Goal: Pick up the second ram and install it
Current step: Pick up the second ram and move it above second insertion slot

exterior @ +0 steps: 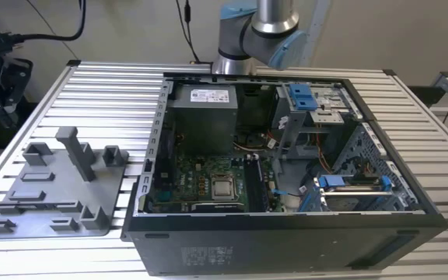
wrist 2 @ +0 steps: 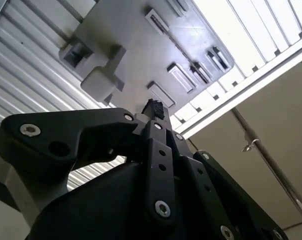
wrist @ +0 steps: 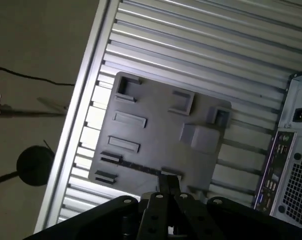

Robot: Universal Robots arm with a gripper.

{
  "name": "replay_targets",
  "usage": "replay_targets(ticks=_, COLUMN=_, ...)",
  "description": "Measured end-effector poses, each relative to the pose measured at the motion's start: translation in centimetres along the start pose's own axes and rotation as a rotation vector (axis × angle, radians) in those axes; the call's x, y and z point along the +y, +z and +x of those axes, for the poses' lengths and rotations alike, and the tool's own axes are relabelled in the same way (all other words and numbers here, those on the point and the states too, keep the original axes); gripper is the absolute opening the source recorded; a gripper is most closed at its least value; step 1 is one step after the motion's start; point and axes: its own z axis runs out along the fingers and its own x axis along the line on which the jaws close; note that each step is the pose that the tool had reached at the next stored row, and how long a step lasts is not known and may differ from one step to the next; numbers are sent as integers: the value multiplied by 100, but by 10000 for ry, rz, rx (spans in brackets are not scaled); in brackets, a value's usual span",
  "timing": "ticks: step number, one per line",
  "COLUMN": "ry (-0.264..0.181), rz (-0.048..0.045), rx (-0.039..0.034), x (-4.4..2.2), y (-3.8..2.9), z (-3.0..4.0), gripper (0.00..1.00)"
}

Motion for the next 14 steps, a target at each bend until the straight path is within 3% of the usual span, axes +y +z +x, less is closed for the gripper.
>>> replay_targets(ticks=14, ry=-1833, rz=42, rx=128, x=0, y=1, z=0, gripper=11)
